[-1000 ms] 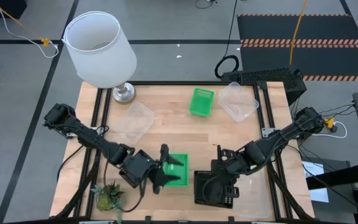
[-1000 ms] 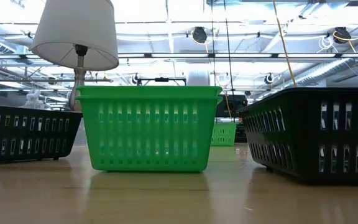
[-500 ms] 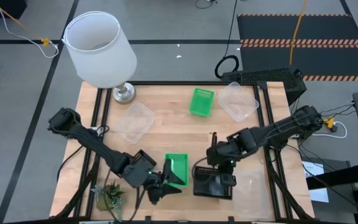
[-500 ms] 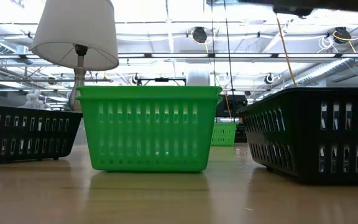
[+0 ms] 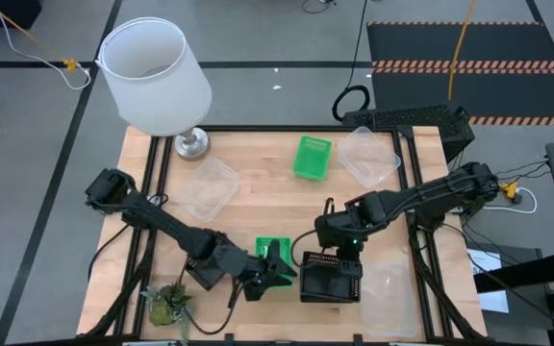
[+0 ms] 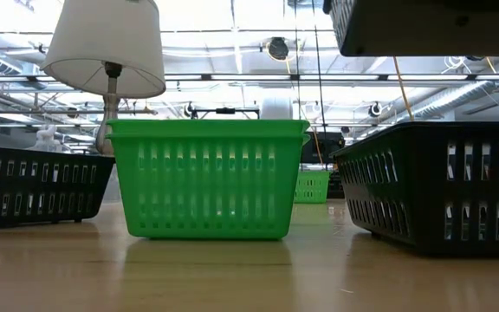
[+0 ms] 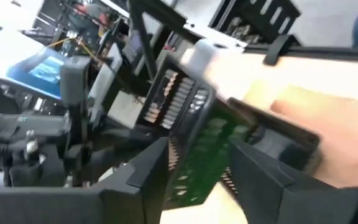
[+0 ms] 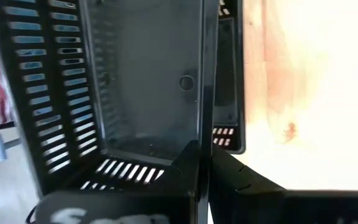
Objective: Stack baskets by color
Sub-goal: Stack the top middle black bin on top of the bottom right black bin
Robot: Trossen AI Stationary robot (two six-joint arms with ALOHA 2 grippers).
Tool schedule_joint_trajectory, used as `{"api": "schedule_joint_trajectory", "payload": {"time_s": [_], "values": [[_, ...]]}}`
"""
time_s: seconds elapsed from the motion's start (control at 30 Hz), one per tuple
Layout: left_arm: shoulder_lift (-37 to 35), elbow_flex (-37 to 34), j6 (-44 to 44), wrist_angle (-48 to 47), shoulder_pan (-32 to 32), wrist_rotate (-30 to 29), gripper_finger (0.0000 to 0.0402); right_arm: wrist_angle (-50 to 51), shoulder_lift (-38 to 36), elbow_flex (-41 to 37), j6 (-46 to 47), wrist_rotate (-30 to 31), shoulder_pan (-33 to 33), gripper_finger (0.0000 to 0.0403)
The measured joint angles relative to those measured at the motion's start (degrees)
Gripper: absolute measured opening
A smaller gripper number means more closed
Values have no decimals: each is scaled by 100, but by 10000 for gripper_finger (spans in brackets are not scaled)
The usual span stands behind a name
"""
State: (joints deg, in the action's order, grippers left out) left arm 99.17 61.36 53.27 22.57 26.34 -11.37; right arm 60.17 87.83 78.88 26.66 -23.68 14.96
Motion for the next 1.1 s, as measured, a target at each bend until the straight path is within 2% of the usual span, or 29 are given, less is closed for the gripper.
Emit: {"api": "schedule_joint_trajectory", "payload": {"time_s": [0.3, 0.63, 0.83, 1.1], "values": [[13, 0, 527, -7, -259, 449, 95, -297, -2, -25, -191, -215, -214, 8], [11, 0, 623, -1, -267, 590, 82, -615, -2, -27, -235, -352, -292, 8], [11, 0, 594, 0, -265, 629, 14, -716, -2, -27, -197, -349, -275, 8], [11, 0, 563, 70, -246, 683, 7, -911, -2, -27, -207, -69, -119, 9]]}}
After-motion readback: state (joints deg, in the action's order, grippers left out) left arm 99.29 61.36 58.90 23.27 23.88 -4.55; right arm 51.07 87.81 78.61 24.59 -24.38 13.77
